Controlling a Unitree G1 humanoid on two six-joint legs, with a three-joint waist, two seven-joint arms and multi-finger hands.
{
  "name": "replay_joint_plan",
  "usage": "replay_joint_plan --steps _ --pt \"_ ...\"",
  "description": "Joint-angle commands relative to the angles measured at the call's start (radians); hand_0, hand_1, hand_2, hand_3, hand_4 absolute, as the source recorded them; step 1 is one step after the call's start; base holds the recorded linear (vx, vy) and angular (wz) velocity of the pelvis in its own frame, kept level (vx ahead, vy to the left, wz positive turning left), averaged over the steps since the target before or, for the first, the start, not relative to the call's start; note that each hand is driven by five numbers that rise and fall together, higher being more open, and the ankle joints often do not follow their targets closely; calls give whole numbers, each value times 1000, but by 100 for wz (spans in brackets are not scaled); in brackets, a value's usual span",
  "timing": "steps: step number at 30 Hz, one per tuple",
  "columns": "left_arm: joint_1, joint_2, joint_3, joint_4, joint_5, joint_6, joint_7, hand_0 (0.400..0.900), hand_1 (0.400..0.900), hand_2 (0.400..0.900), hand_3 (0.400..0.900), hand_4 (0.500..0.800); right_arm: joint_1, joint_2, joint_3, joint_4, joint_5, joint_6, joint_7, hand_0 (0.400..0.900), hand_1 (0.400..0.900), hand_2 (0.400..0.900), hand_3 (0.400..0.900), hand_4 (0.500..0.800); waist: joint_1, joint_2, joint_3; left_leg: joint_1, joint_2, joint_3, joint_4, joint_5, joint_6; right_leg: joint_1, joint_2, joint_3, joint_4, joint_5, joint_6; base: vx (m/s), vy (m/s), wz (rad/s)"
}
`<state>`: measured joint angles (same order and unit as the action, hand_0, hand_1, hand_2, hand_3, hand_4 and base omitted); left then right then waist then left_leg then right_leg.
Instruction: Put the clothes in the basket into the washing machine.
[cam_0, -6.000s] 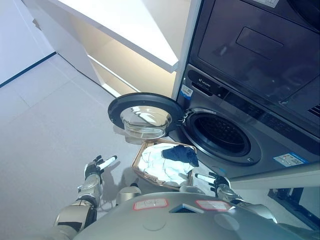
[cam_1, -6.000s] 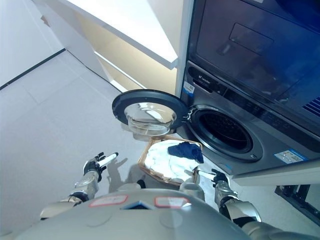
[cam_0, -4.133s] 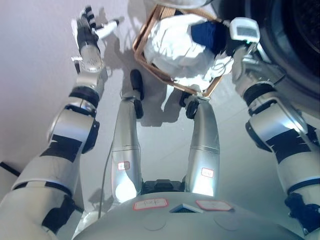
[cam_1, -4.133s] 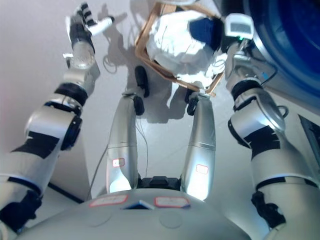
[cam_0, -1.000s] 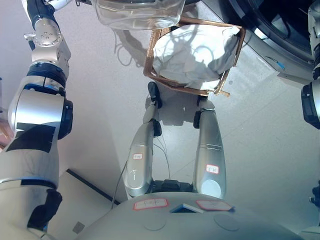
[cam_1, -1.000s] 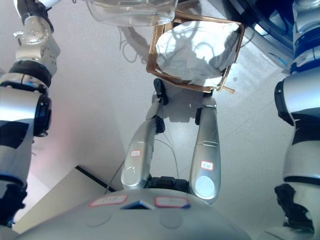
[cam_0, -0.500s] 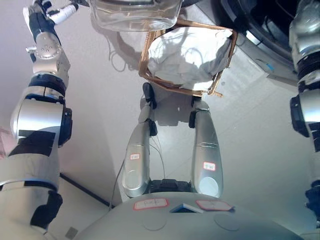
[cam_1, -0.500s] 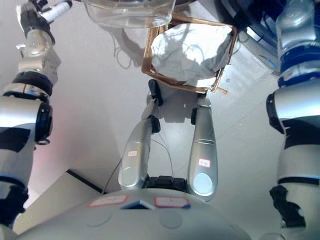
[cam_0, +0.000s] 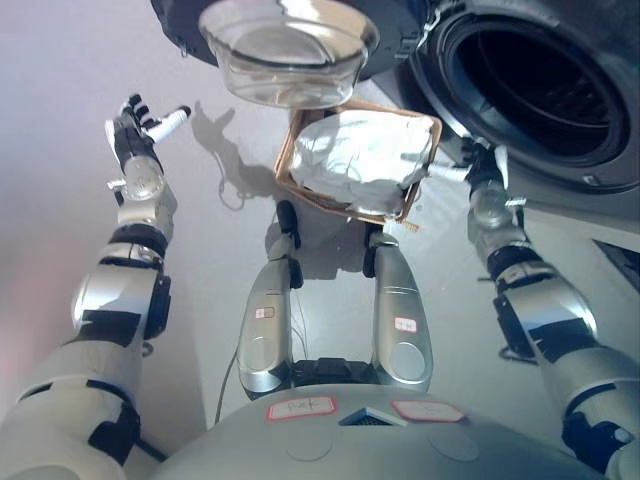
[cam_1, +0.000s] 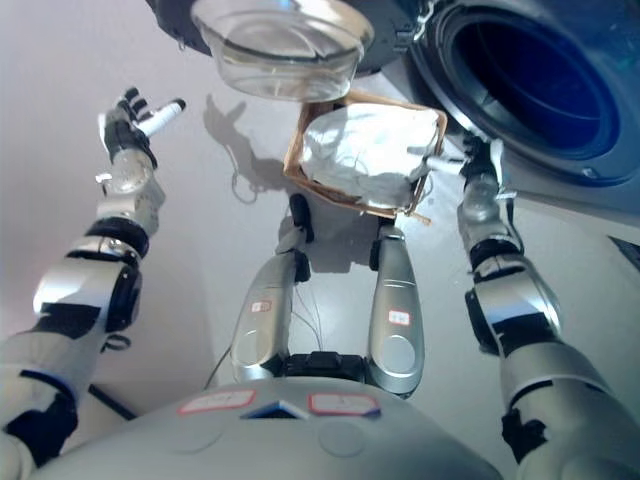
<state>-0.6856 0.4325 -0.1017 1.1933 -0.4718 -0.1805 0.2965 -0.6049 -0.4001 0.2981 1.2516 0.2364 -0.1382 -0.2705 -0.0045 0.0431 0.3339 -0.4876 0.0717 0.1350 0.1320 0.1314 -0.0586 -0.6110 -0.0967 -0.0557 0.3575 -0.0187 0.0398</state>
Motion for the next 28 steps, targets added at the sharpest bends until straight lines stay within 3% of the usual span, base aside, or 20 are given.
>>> replay_joint_plan --steps 1,11,23,28 --pt "105 1 52 2 20 -93 19 900 900 900 900 800 105 32 -35 15 22 -59 1 900 900 900 900 800 14 -38 -141 27 -52 -25 15 -57 1 93 31 -29 -159 122 35 36 50 -2" --pt "360 -90 63 -40 101 -84 -55 900 900 900 900 800 367 123 -124 71 8 -39 77 900 900 900 900 800 6 -90 -238 256 -58 -11 -99 -55 5 337 43 -23 -284 133 61 46 52 -9" --pt "525 -147 83 24 188 -32 -159 900 900 900 900 800 523 184 -174 231 -60 36 180 900 900 900 900 800 6 -99 -364 468 -65 26 -197 -83 19 517 47 -9 -338 114 74 104 38 -11" --pt "551 -142 94 20 199 -24 -170 900 900 900 900 800 543 188 -170 224 -72 38 199 900 900 900 900 800 4 -94 -391 517 -69 34 -210 -97 23 556 45 3 -341 106 78 69 32 -11"
